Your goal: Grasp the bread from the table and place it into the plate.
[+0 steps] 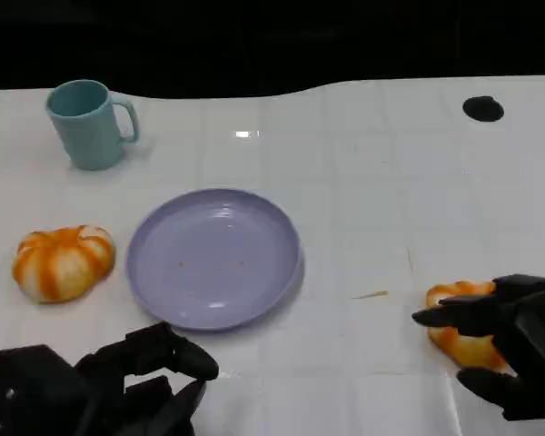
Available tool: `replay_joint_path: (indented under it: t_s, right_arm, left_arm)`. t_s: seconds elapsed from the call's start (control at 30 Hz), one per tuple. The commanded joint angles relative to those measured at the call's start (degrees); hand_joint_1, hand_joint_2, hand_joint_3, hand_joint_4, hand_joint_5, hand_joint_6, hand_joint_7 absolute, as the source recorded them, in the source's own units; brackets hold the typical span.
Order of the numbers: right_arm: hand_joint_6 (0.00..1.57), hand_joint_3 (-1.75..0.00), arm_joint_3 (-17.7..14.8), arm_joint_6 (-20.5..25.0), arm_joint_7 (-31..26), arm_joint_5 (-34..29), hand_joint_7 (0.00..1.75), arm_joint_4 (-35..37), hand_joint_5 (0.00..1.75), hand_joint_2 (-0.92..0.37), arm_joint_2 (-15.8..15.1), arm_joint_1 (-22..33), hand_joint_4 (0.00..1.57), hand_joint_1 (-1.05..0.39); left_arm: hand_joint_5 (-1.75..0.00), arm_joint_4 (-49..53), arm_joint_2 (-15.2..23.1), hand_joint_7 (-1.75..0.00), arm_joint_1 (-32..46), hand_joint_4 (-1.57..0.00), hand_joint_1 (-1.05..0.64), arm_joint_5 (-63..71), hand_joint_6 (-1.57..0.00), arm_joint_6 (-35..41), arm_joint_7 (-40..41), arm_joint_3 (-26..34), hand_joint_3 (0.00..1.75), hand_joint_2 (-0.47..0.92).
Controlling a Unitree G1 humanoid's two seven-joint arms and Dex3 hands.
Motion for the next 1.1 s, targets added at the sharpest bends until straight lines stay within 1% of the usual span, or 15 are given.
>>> replay_joint_path:
  t_s: [0.03,0.1,0.17,0.27,0.47,0.57,0.7,0.77,0.9,1.1]
  right_arm:
    - [0.56,-0.26,0.13,3.35,3.85,-3.47,0.00,-3.60,0.27,-0.57,-1.60,0.33,0.34,-0.30]
    - [0.50,-0.19,0.30,4.62,5.45,-4.63,0.00,-4.61,0.25,-0.61,-1.60,0.14,0.29,-0.32]
    - [0.44,-0.15,0.46,5.79,7.26,-5.70,0.00,-5.50,0.23,-0.64,-1.69,-0.18,0.23,-0.33]
    - [0.41,-0.08,0.89,6.86,9.17,-7.33,0.00,-5.88,0.26,-0.67,-2.05,-0.74,0.18,-0.35]
    - [0.35,-0.03,2.54,8.88,12.11,-10.74,0.00,-3.44,0.29,-0.71,-2.83,-2.67,0.11,-0.37]
    - [0.34,-0.03,3.07,9.86,13.33,-11.03,0.00,-1.84,0.30,-0.72,-3.00,-3.81,0.09,-0.38]
    - [0.35,-0.02,3.72,10.28,13.29,-9.76,0.01,2.26,0.31,-0.74,-3.08,-5.86,0.08,-0.37]
    - [0.37,-0.02,4.04,10.63,13.78,-8.80,0.01,3.77,0.33,-0.75,-3.09,-6.73,0.11,-0.36]
    - [0.39,-0.02,5.86,11.13,13.57,-8.65,0.01,9.48,0.33,-0.77,-3.35,-9.91,0.16,-0.38]
    - [0.41,-0.01,7.95,12.88,13.67,-6.96,0.01,16.87,0.24,-0.81,-2.93,-14.34,0.20,-0.39]
  left_arm:
    - [-1.75,0.05,0.45,-1.30,0.06,-0.66,-0.27,0.54,-0.62,-0.76,0.02,0.19,0.69,0.78]
    - [-1.75,0.00,0.39,-1.30,0.06,-0.66,-0.28,0.47,-0.62,-0.55,0.11,0.23,0.69,0.78]
    - [-1.75,-0.02,0.50,-1.30,0.09,-0.66,-0.27,0.66,-0.62,-0.73,0.08,0.13,0.69,0.79]
    - [-1.75,-0.09,0.42,-1.30,0.01,-0.66,-0.28,0.47,-0.62,-0.35,0.14,0.20,0.69,0.79]
    - [-1.75,-0.20,0.45,-1.30,0.11,-0.65,-0.29,0.83,-0.62,-0.56,0.34,0.04,0.69,0.78]
    - [-1.75,-0.47,0.47,-1.30,0.21,-0.65,-0.29,0.95,-0.62,-0.40,0.28,0.02,0.69,0.78]
    - [-1.75,-0.81,0.15,-1.30,0.31,-0.65,-0.29,0.78,-0.62,0.25,0.41,0.18,0.69,0.78]
    - [-1.75,-0.81,0.16,-1.30,0.33,-0.65,-0.29,1.00,-0.62,0.11,0.49,0.12,0.69,0.77]
    - [-1.75,-0.96,-0.07,-1.29,0.40,-0.65,-0.29,0.37,-0.62,0.32,0.22,0.30,0.69,0.77]
    - [-1.75,-1.35,0.02,-1.29,0.58,-0.68,-0.29,0.85,-0.64,0.25,0.41,0.10,0.69,0.77]
